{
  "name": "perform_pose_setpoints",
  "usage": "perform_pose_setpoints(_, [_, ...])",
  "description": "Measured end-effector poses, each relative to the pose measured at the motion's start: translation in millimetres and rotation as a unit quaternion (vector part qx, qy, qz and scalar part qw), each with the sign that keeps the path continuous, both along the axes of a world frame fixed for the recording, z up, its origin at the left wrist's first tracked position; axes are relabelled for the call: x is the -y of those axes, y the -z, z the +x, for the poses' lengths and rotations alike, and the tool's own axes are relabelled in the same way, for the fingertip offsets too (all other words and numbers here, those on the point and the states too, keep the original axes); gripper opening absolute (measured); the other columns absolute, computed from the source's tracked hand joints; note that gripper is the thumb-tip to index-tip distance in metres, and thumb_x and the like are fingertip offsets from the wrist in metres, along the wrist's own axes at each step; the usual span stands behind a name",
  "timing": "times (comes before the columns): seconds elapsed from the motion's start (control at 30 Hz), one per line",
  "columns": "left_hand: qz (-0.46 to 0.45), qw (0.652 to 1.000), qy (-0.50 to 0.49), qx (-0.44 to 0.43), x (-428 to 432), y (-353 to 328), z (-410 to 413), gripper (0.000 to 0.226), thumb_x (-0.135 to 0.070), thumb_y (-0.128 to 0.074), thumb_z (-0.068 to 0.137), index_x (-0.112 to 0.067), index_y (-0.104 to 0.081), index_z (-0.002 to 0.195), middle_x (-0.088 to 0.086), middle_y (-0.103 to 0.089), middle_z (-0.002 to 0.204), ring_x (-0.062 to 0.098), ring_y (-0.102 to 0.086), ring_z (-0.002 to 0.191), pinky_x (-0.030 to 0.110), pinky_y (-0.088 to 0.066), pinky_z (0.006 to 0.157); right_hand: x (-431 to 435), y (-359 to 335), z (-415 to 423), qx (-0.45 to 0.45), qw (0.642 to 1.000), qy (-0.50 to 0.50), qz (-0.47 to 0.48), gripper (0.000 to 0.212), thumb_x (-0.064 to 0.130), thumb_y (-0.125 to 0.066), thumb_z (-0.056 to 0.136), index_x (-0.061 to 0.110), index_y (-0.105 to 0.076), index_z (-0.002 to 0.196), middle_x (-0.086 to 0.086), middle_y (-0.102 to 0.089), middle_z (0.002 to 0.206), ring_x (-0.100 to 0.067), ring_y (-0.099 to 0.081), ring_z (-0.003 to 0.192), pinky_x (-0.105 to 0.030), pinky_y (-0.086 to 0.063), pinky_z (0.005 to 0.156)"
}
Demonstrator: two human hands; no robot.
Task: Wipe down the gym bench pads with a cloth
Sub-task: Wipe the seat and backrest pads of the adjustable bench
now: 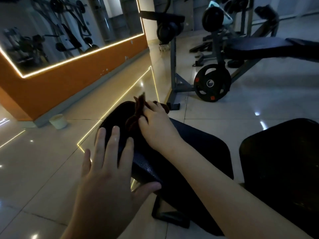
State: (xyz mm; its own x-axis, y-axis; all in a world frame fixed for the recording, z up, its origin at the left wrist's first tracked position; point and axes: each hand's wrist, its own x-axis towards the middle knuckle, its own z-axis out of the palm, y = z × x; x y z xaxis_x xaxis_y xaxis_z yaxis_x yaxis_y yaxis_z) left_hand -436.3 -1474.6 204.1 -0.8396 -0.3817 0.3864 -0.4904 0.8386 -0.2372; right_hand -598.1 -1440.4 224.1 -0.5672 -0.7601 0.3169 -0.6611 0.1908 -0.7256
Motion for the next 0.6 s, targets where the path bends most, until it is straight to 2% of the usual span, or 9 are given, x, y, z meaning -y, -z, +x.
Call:
perform_pose_setpoints(0.13, [0.002, 1.0, 0.001, -0.001, -2, 2, 0, 0.099, -0.082, -0.03, 0.077, -0.004, -0.048, 0.135, 0.025, -0.036, 0.147, 0.045, -0.026, 0.139, 0.066, -0.036, 0.095, -35, 24, -17, 0.033, 0.998, 0.043, 0.034, 0.046, 0.018, -0.033, 0.103, 0.014, -0.033, 0.149, -0.002, -0.021, 0.159, -0.02, -0.003, 0.148, -0.034, -0.003, 0.119])
perform_pose_setpoints(0.27, [0.017, 1.0, 0.002, -0.015, -3, 2, 1, 0.1, -0.082, -0.031, 0.076, -0.004, -0.046, 0.137, 0.023, -0.032, 0.151, 0.042, -0.019, 0.143, 0.065, -0.033, 0.1, -90, 70, -42, 0.086, 0.979, 0.161, 0.091, 0.041, 0.009, -0.036, 0.099, 0.005, -0.049, 0.138, -0.011, -0.036, 0.15, -0.027, -0.022, 0.139, -0.037, -0.018, 0.114])
perform_pose_setpoints(0.33, [0.022, 1.0, 0.0, -0.017, -4, 2, 1, 0.1, -0.08, -0.033, 0.075, -0.004, -0.046, 0.138, 0.023, -0.031, 0.151, 0.041, -0.018, 0.143, 0.065, -0.034, 0.101, -107, 85, -47, 0.115, 0.959, 0.232, 0.119, 0.039, 0.009, -0.038, 0.098, 0.002, -0.051, 0.134, -0.017, -0.04, 0.145, -0.032, -0.029, 0.135, -0.037, -0.023, 0.111])
perform_pose_setpoints(0.4, [0.027, 0.999, 0.003, -0.022, -5, 2, 1, 0.099, -0.079, -0.034, 0.075, -0.004, -0.047, 0.138, 0.023, -0.032, 0.151, 0.041, -0.018, 0.144, 0.065, -0.035, 0.101, -107, 86, -44, 0.158, 0.943, 0.263, 0.127, 0.042, 0.011, -0.036, 0.097, 0.003, -0.049, 0.136, -0.017, -0.039, 0.146, -0.034, -0.03, 0.136, -0.04, -0.024, 0.114])
perform_pose_setpoints(0.5, [0.035, 0.999, 0.012, -0.037, -4, 5, 0, 0.099, -0.079, -0.034, 0.074, -0.003, -0.049, 0.136, 0.024, -0.033, 0.15, 0.042, -0.018, 0.143, 0.064, -0.036, 0.101, -98, 77, -35, 0.217, 0.933, 0.28, 0.064, 0.055, 0.03, -0.028, 0.085, 0.007, -0.061, 0.124, -0.018, -0.054, 0.131, -0.039, -0.042, 0.128, -0.054, -0.033, 0.109])
perform_pose_setpoints(0.6, [0.032, 0.998, 0.014, -0.049, -3, 7, -1, 0.099, -0.079, -0.034, 0.074, -0.003, -0.047, 0.137, 0.024, -0.033, 0.149, 0.042, -0.018, 0.143, 0.062, -0.035, 0.102, -93, 75, -30, 0.222, 0.929, 0.294, 0.042, 0.07, 0.06, -0.029, 0.076, 0.017, -0.065, 0.117, -0.009, -0.06, 0.123, -0.034, -0.048, 0.124, -0.053, -0.039, 0.105])
